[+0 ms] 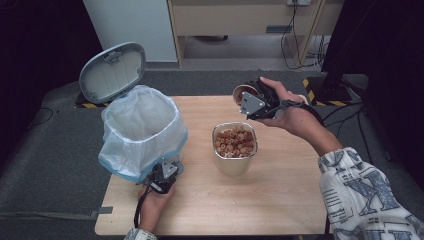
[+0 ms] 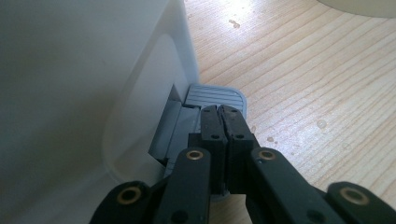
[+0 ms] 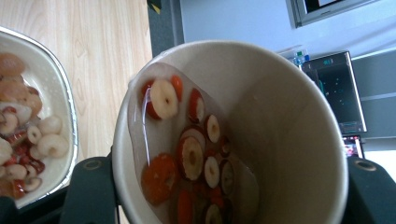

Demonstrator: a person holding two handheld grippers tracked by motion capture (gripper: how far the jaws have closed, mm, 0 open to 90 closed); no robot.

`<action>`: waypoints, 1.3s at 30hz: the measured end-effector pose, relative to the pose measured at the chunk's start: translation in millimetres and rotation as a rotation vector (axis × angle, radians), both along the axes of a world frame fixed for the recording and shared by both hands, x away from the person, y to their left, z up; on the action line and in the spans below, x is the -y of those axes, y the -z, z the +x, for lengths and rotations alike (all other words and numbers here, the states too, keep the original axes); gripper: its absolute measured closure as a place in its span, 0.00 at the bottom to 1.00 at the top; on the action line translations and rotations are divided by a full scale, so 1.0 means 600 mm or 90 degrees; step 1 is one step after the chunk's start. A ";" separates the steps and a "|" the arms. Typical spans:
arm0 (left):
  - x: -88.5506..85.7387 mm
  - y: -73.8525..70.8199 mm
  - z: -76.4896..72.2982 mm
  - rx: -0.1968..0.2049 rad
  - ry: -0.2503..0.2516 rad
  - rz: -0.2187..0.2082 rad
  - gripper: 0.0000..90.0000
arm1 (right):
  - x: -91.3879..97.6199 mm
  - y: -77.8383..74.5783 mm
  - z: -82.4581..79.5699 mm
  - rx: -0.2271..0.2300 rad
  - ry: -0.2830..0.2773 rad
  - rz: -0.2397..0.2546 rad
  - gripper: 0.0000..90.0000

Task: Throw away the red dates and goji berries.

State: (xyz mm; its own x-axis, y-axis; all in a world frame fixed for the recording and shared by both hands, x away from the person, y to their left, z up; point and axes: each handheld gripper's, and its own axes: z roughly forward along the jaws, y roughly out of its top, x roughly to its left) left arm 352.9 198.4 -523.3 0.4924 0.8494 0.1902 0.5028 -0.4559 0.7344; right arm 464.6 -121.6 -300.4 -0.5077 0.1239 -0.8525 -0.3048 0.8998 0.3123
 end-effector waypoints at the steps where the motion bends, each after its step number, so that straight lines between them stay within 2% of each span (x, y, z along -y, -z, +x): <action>1: 0.000 0.000 0.000 0.000 0.000 0.000 0.98 | 0.000 0.000 0.000 0.001 -0.002 -0.001 0.39; 8: -0.001 0.000 0.000 -0.001 0.000 -0.002 0.98 | 0.000 0.003 0.002 0.004 -0.004 -0.016 0.39; 20: -0.001 0.000 0.000 -0.001 -0.001 -0.002 0.97 | 0.008 0.006 0.004 0.002 -0.008 -0.008 0.39; 26: -0.001 0.000 0.000 -0.001 -0.001 -0.002 0.97 | 0.005 0.008 0.004 0.007 -0.010 -0.014 0.39; 31: -0.002 0.000 0.001 -0.003 0.002 -0.002 0.97 | -0.001 0.012 0.004 0.014 -0.012 -0.032 0.39; 39: -0.001 -0.001 0.001 -0.004 0.001 0.000 0.97 | -0.001 0.014 0.000 0.017 -0.013 -0.032 0.39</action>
State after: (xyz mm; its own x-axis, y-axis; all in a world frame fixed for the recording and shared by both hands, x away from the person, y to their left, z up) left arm 353.4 199.3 -522.7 0.4951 0.8483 0.1877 0.5062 -0.4572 0.7313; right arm 464.9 -120.8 -309.0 -0.4873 0.0704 -0.8704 -0.3310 0.9075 0.2587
